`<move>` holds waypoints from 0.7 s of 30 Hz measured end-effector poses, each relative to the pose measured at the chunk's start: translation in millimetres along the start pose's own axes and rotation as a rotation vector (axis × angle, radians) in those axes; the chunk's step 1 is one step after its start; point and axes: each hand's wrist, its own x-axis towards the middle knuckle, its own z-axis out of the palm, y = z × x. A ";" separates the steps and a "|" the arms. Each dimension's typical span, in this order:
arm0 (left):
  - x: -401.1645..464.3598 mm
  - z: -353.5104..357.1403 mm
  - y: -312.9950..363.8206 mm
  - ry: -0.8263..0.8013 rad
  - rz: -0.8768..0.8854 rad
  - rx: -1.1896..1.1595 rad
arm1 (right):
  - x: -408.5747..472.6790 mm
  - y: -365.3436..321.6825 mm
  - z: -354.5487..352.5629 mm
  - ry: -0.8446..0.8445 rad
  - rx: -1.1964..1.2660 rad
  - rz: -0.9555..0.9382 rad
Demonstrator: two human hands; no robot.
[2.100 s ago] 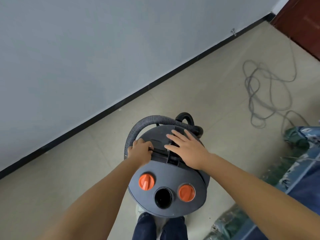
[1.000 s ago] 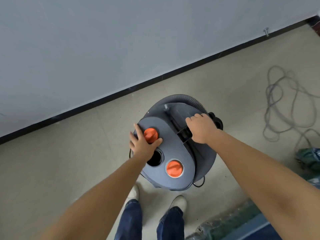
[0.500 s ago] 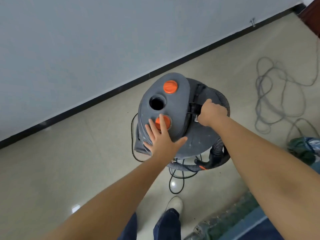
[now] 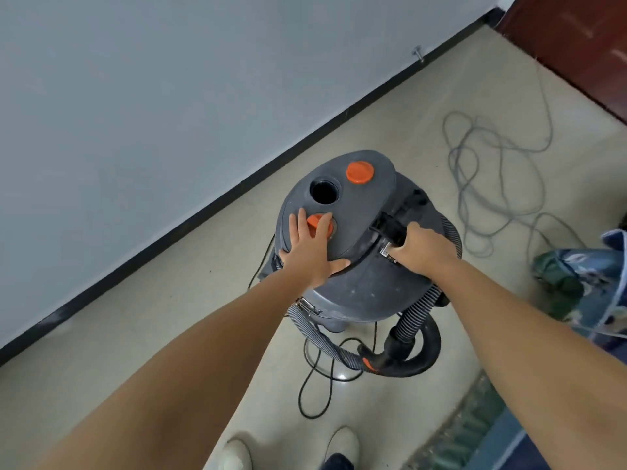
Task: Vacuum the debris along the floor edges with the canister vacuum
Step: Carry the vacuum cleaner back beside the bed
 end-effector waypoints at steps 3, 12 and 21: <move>26.3 -6.3 18.0 -0.048 0.069 0.040 | 12.1 15.6 -7.9 0.006 0.070 0.058; 114.1 -22.2 71.6 -0.074 0.179 0.126 | 71.8 61.5 -36.5 0.050 0.282 0.092; 203.7 -55.4 116.1 -0.160 0.333 0.214 | 129.6 78.1 -66.8 0.077 0.431 0.195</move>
